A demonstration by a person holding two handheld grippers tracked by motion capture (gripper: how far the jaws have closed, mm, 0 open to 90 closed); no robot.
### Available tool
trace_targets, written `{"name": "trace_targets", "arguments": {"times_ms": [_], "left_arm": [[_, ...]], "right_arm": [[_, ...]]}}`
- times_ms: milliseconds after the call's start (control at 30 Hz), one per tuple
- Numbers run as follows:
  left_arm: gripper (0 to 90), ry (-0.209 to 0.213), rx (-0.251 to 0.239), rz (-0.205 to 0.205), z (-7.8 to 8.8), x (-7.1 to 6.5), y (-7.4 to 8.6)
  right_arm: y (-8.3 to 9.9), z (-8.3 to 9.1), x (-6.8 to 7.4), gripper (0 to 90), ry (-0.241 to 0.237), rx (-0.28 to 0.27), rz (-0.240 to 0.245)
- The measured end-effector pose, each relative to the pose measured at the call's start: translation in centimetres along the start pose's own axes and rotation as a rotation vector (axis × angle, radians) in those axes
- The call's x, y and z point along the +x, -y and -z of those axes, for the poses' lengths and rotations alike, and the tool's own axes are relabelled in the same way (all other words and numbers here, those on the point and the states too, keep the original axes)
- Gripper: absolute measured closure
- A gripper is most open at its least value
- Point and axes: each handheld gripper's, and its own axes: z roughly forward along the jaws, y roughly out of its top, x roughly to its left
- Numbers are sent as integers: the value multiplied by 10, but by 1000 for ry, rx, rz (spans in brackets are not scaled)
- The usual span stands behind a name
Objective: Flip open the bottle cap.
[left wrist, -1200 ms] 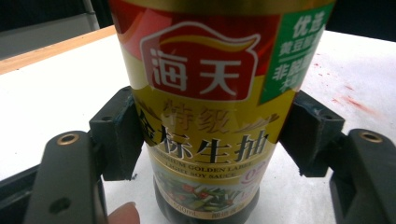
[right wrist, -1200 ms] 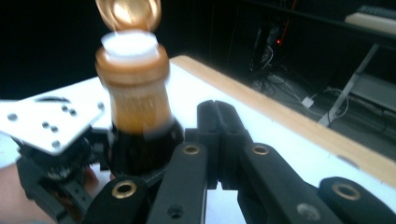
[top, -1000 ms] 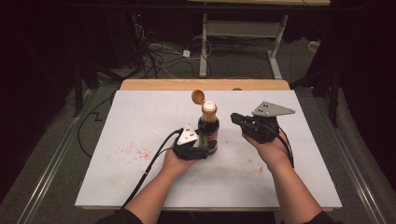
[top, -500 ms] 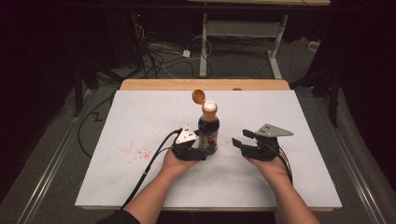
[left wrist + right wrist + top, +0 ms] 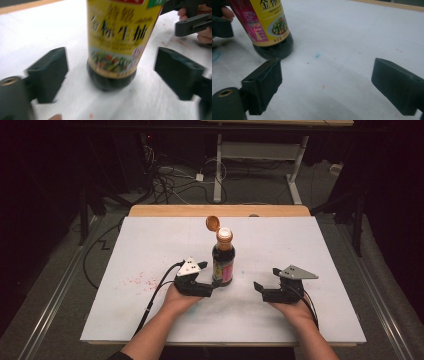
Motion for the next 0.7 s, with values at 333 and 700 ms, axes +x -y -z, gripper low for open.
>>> {"name": "trace_targets", "arguments": {"times_ms": [333, 700], "left_arm": [[0, -51, 39, 34, 37, 11, 21], [0, -154, 29, 79, 105, 23, 55]], "right_arm": [[16, 17, -1, 3, 35, -9, 0], [31, 39, -5, 3, 75, -32, -2]]}}
